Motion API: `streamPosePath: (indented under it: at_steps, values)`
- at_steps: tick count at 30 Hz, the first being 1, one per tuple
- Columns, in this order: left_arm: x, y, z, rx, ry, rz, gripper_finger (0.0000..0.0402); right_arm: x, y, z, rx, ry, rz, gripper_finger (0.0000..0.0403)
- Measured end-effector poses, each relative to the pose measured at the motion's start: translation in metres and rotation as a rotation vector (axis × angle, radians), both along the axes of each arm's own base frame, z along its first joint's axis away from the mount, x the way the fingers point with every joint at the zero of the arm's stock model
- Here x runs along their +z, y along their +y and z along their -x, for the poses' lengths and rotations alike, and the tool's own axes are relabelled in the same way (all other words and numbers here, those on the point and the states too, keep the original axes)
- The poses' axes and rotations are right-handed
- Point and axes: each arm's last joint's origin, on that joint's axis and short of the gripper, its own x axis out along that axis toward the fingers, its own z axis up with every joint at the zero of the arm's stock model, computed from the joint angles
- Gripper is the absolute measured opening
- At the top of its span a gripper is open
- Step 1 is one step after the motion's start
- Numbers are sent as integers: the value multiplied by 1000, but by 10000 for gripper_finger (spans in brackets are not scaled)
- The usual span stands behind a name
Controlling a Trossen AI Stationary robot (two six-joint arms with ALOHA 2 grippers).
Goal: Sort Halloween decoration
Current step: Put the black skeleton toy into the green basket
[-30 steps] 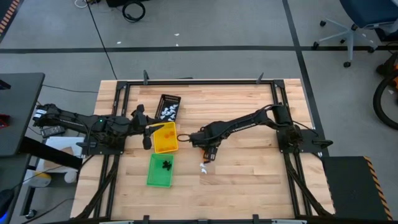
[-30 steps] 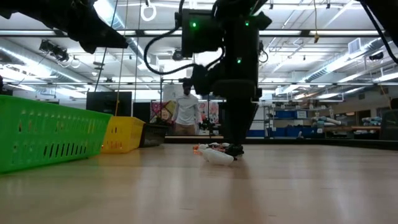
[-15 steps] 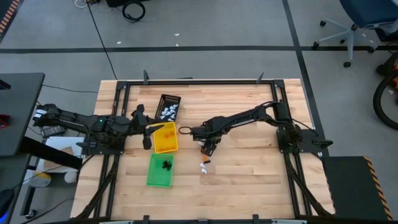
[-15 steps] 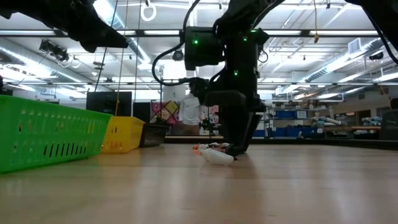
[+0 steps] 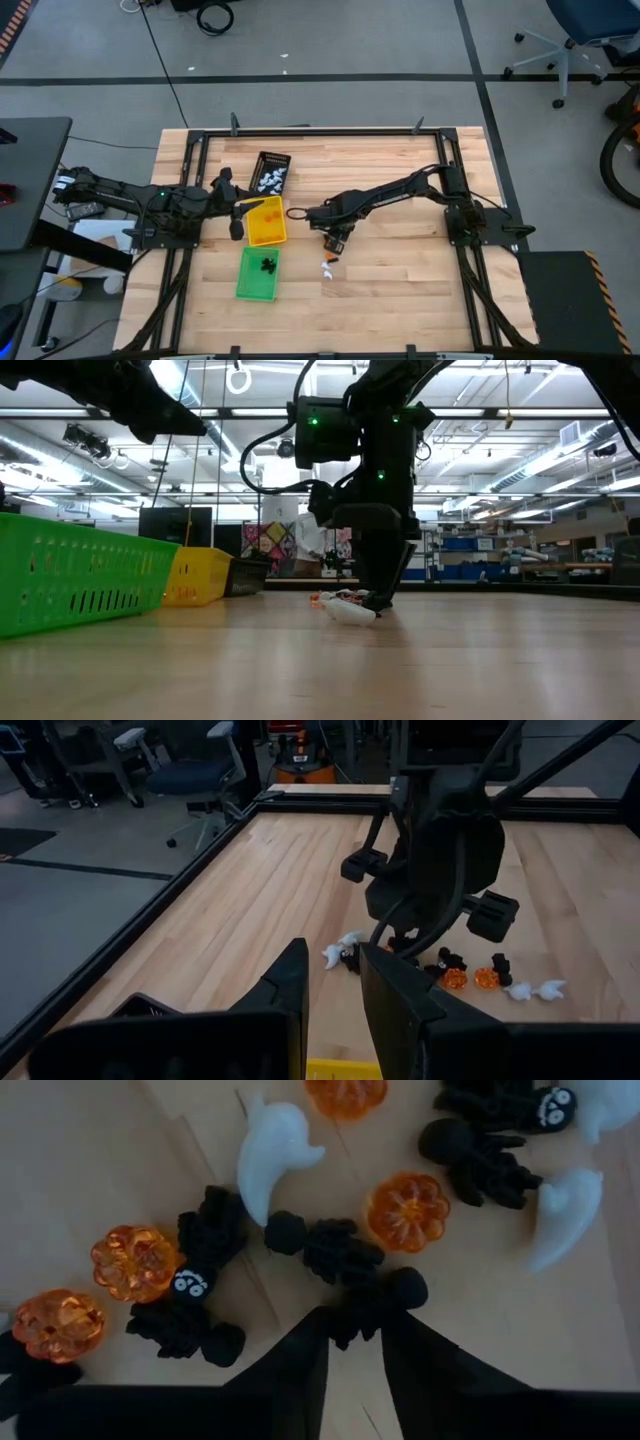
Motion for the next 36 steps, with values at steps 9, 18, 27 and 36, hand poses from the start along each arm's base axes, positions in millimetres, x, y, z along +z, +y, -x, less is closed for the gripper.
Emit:
streamPosePath:
  at_steps: [9, 18, 27, 36]
  values:
    - [0, 0, 0, 0, -2, 0, 69, 0, 1, -1, 35, -3, -21, 43]
    - [0, 0, 0, 2, -4, 7, 69, 1, 7, -2, 124, -4, 28, 28]
    - [0, 0, 0, -2, 0, -9, 69, 26, 27, -18, 332, -88, 34, 26]
    - [0, 0, 0, -2, 0, -9, 69, 45, 64, -45, 608, -428, -26, 26]
